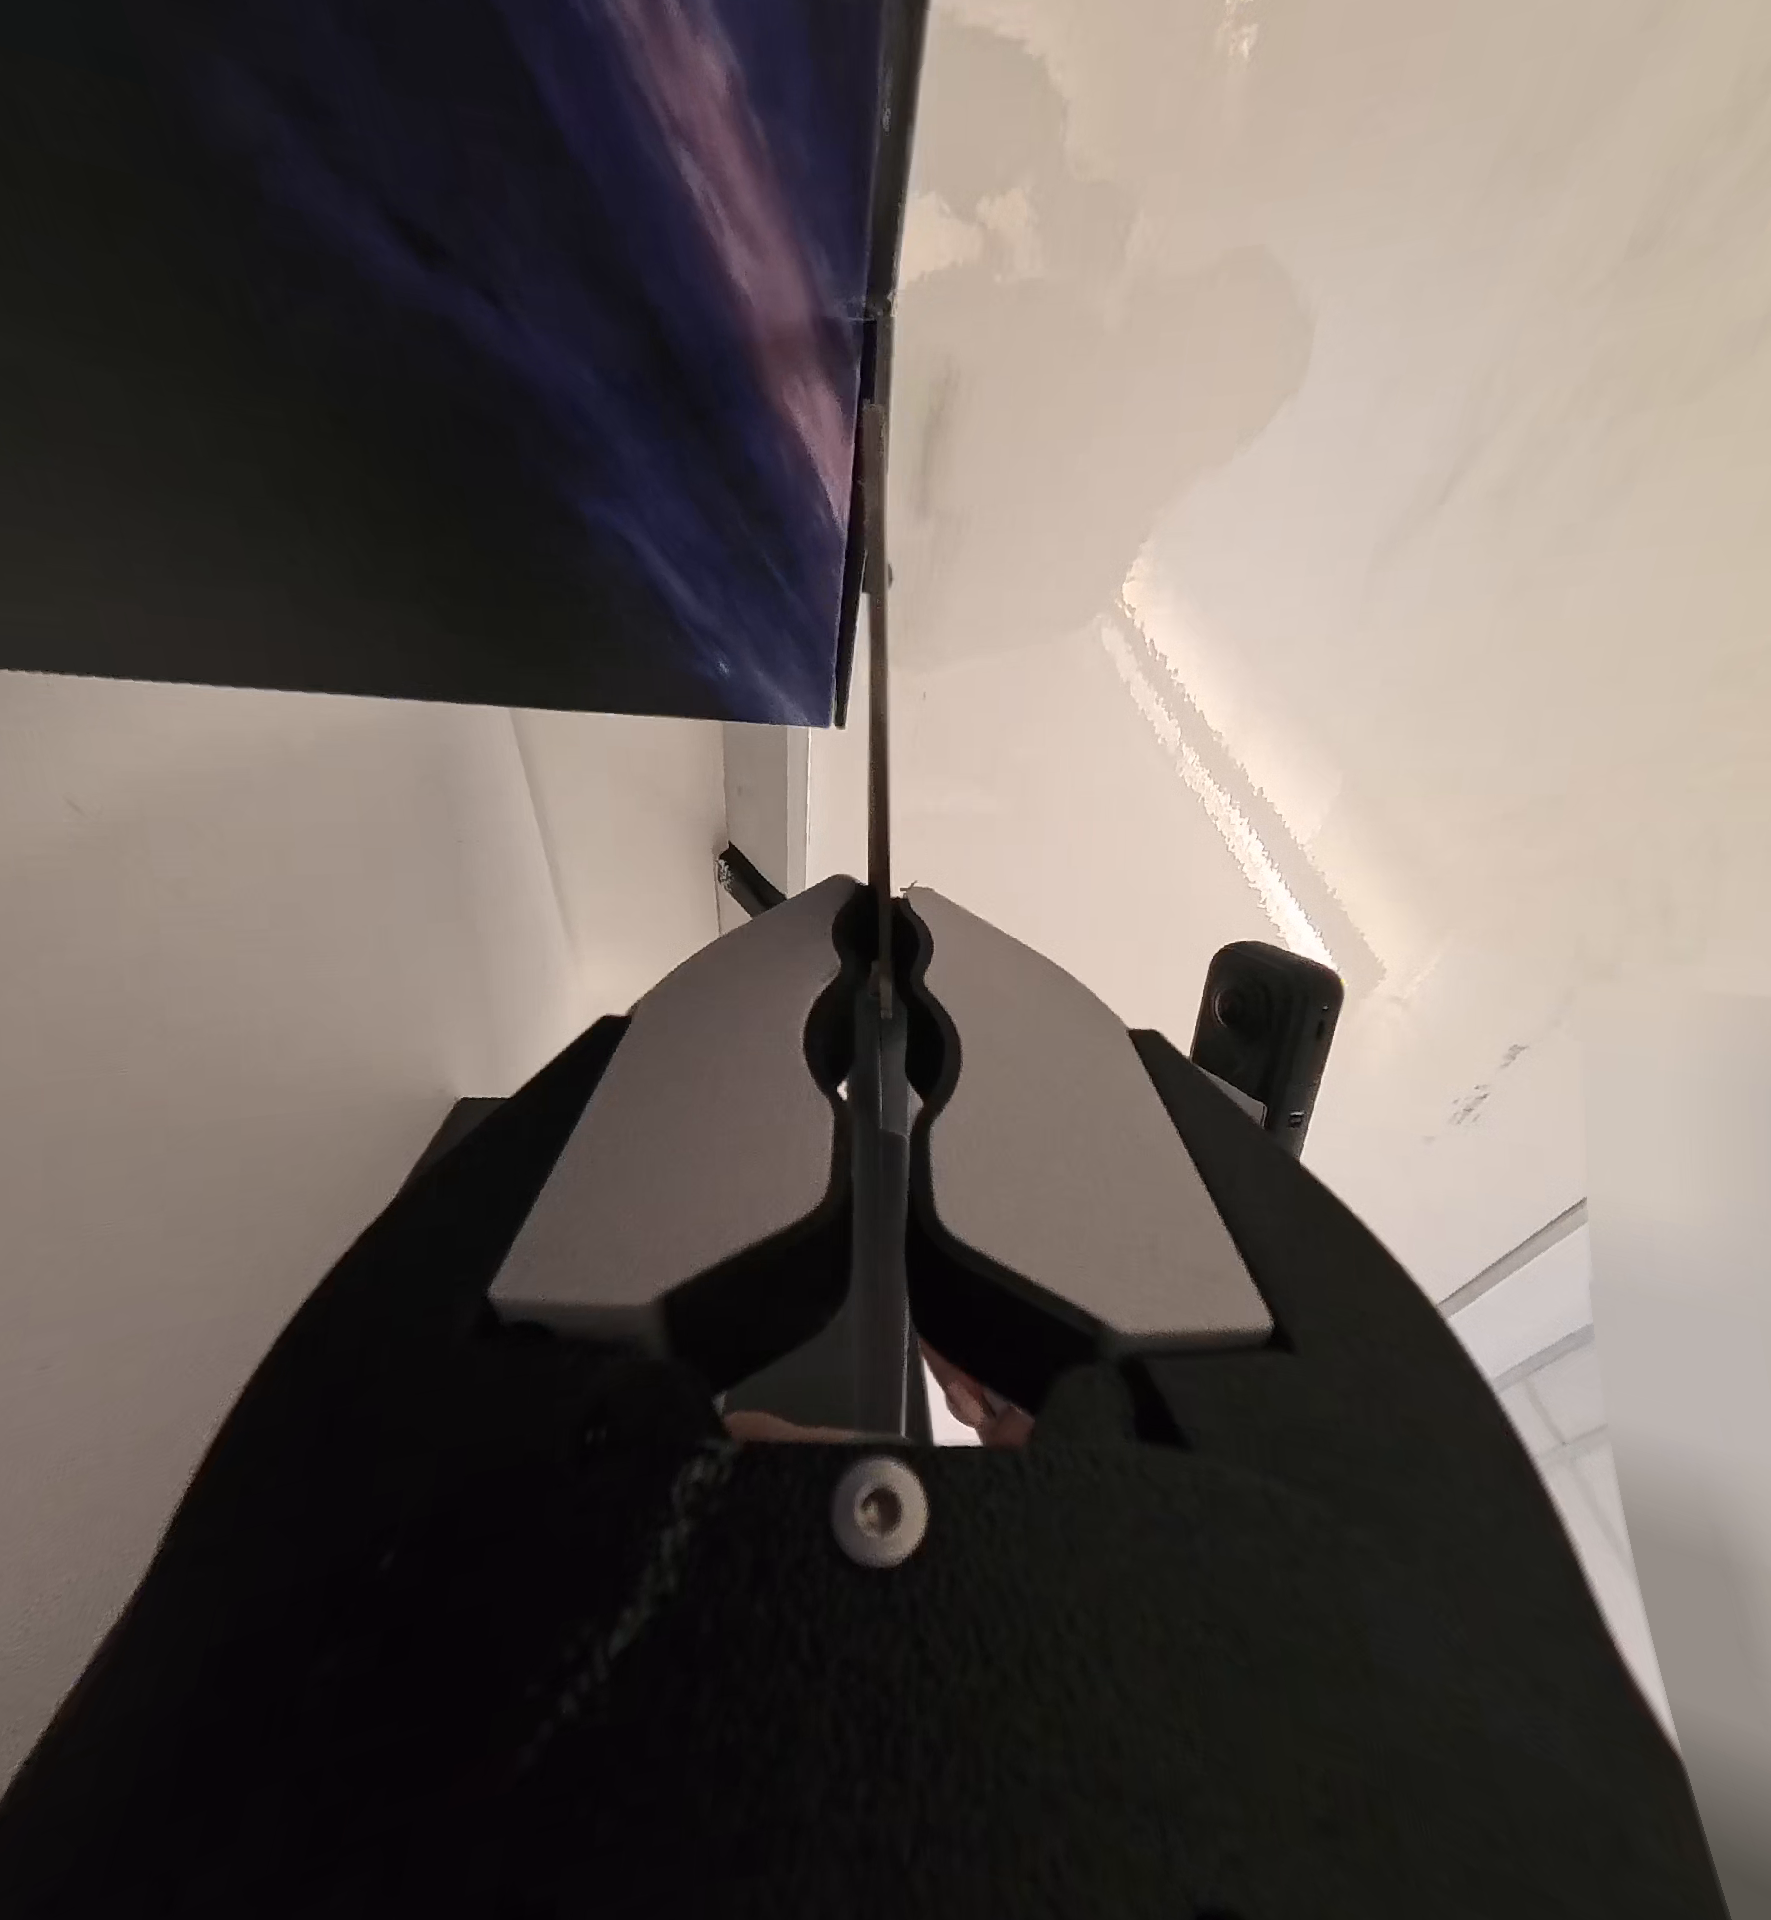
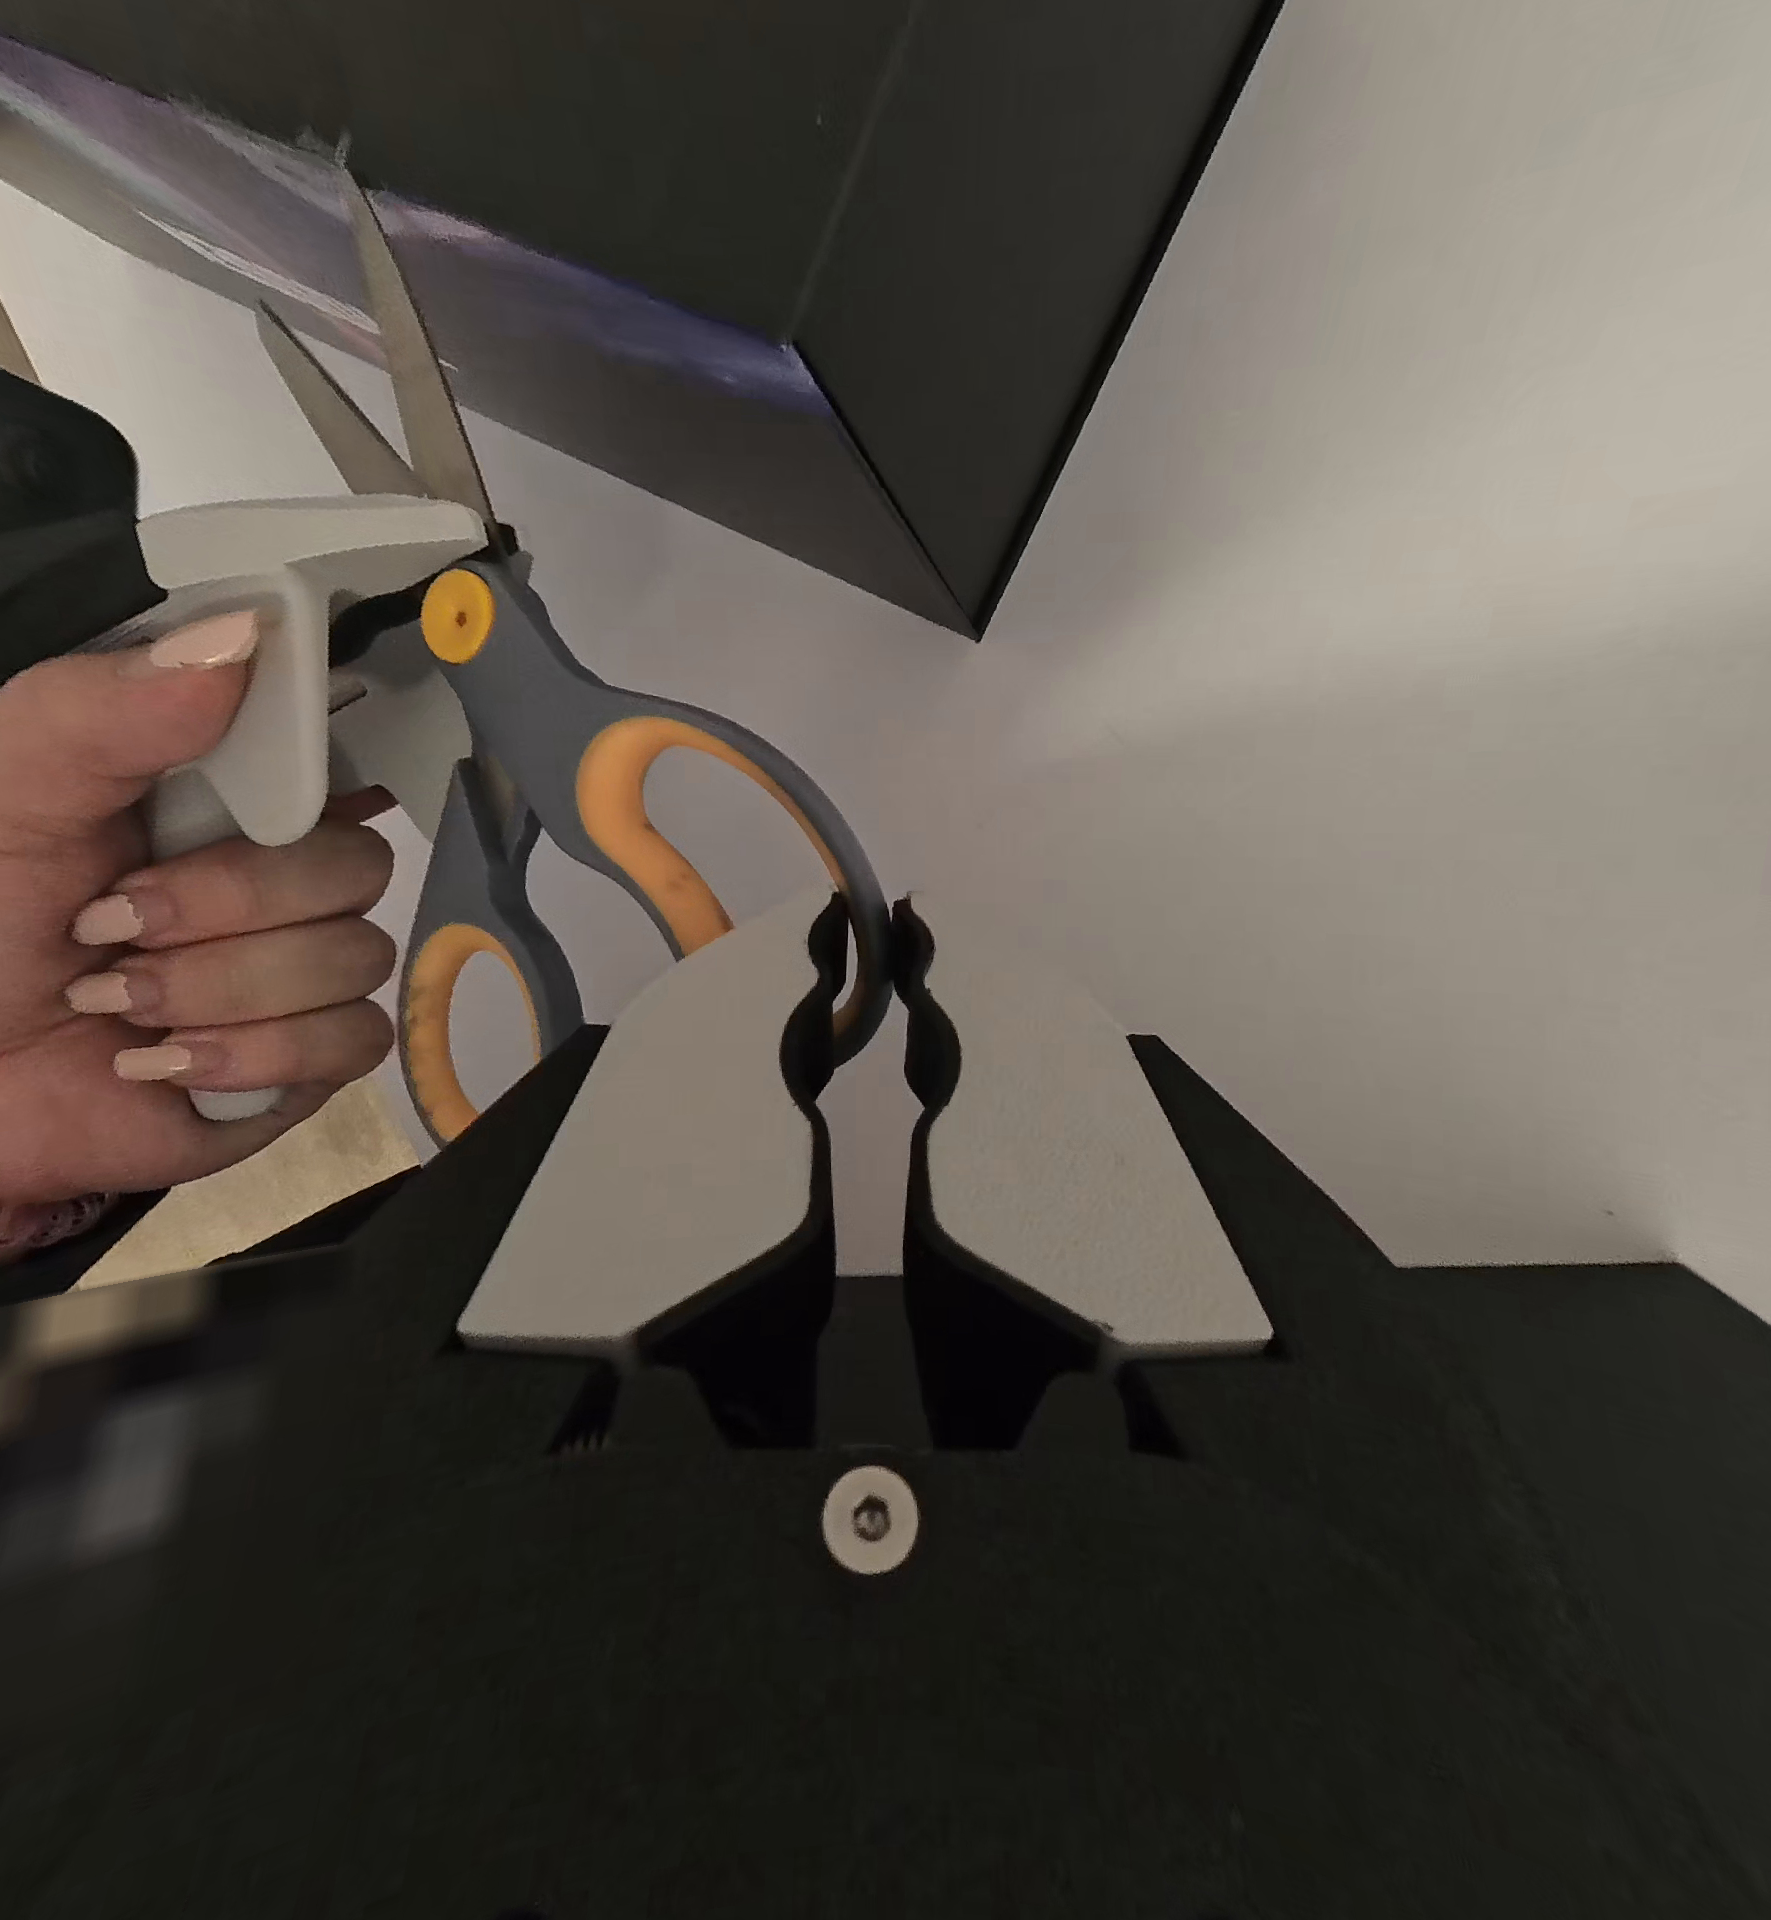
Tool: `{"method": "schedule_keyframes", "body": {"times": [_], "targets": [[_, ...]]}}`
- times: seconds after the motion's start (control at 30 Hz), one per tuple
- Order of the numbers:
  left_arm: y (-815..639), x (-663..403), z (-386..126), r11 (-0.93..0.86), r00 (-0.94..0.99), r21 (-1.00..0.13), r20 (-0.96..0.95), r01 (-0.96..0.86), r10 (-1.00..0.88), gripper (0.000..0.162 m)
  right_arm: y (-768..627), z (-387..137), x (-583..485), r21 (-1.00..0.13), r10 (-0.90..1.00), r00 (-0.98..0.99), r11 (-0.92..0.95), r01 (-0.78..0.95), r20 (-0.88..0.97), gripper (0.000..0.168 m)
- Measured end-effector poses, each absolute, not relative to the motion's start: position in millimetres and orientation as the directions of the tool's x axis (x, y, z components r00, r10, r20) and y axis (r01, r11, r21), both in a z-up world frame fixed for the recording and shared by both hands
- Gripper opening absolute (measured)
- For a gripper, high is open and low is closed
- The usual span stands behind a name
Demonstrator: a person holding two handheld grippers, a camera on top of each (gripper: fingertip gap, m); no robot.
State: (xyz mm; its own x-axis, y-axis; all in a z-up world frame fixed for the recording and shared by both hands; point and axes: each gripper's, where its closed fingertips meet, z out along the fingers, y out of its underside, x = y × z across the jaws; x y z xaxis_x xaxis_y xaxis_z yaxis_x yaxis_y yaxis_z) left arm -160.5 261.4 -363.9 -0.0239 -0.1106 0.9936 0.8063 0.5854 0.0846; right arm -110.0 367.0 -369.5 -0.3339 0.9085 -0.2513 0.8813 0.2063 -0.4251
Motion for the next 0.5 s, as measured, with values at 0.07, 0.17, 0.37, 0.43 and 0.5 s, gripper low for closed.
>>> {"method": "schedule_keyframes", "body": {"times": [0.07, 0.17, 0.37, 0.43, 0.5], "targets": [[262.1, -160.6, -365.6, 0.587, -0.029, 0.095, 0.992, 0.804, -0.120, 0.001, 366.1, -367.9, -108.3, -0.418, 0.910, -0.336, 0.214, 0.883, -0.243, 0.008], [260.9, -161.6, -359.8, 0.587, -0.036, 0.117, 0.988, 0.801, -0.148, 0.001, 368.5, -366.4, -110.4, -0.418, 0.907, -0.341, 0.217, 0.882, -0.248, 0.008], [261.4, -164.0, -355.8, 0.600, -0.037, 0.134, 0.984, 0.788, -0.172, 0.002, 368.1, -358.5, -118.5, -0.430, 0.907, -0.351, 0.228, 0.874, -0.232, 0.008], [257.1, -166.4, -355.7, 0.624, -0.046, 0.167, 0.978, 0.764, -0.205, 0.001, 365.2, -356.4, -122.7, -0.441, 0.903, -0.355, 0.224, 0.869, -0.242, 0.008], [250.9, -168.3, -355.9, 0.637, -0.039, 0.168, 0.977, 0.752, -0.211, 0.002, 359.2, -356.2, -127.6, -0.439, 0.895, -0.365, 0.229, 0.869, -0.256, 0.008]]}}
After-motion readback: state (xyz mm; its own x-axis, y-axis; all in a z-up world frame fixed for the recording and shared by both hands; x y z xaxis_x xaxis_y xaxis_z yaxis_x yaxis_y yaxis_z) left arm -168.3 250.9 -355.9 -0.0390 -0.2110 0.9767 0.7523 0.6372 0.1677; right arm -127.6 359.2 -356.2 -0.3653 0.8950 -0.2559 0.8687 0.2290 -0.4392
